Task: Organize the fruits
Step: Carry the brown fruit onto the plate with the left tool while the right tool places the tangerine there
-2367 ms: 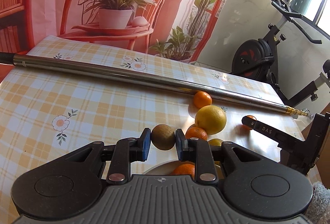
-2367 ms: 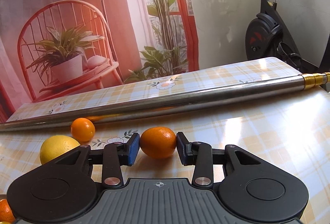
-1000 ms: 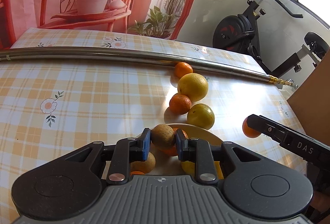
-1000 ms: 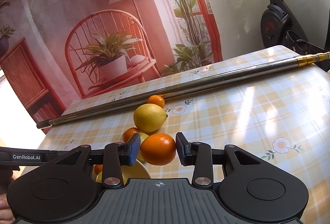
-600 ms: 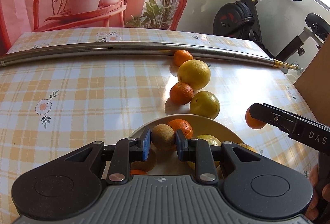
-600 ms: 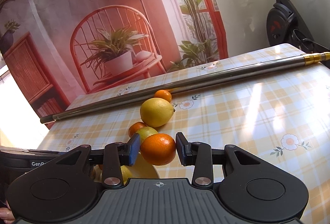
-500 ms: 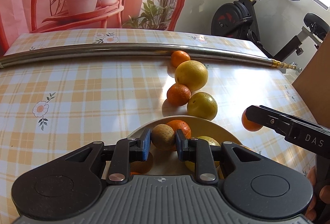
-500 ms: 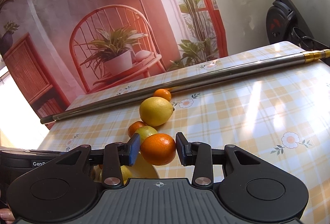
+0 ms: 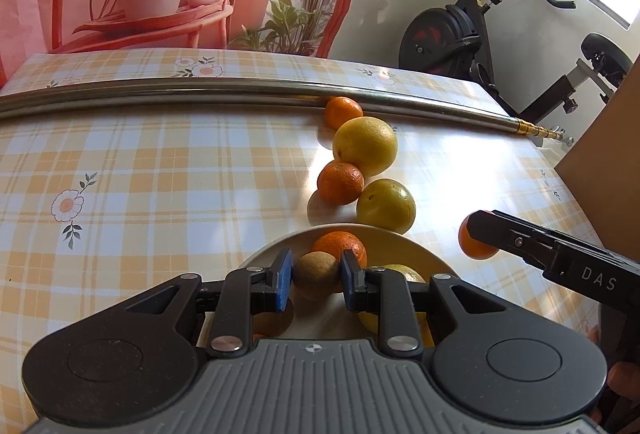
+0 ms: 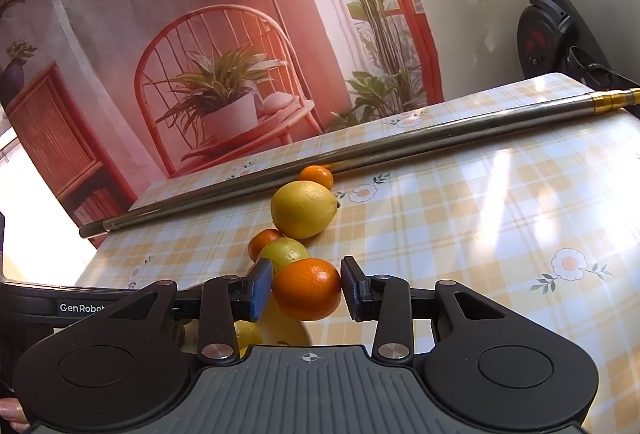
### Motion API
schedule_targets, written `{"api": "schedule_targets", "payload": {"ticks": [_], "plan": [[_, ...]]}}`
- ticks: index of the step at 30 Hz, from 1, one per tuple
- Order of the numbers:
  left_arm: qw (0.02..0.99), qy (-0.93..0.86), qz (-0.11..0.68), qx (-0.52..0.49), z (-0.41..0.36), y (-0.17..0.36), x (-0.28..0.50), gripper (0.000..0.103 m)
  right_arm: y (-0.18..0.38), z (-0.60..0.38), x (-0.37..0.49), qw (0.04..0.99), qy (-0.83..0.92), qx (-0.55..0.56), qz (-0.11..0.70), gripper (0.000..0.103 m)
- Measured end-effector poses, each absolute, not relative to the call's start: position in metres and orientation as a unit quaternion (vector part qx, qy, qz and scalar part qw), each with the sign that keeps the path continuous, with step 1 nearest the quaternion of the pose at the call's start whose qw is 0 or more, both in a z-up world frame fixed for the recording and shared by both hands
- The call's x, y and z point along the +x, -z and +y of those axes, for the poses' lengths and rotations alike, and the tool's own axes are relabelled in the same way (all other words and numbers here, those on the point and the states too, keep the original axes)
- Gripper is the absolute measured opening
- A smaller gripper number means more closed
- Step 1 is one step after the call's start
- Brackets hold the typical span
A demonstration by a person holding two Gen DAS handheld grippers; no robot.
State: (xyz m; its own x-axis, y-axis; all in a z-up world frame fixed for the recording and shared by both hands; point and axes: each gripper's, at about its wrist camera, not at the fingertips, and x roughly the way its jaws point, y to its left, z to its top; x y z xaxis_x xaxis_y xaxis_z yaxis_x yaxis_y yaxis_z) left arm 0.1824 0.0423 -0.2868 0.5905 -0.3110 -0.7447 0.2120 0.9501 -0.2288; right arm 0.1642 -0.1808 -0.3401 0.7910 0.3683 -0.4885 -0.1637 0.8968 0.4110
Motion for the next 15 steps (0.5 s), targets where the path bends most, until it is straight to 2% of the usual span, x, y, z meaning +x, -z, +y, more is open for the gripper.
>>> {"api": "schedule_targets", "payload": {"ticks": [15], "plan": [[0.892,0.13,0.427,-0.067,0.052,0.292,0.1844,0.027,0.3395,-0.1772,0.1642,0.929,-0.149,0.172,0.293,0.035]]}}
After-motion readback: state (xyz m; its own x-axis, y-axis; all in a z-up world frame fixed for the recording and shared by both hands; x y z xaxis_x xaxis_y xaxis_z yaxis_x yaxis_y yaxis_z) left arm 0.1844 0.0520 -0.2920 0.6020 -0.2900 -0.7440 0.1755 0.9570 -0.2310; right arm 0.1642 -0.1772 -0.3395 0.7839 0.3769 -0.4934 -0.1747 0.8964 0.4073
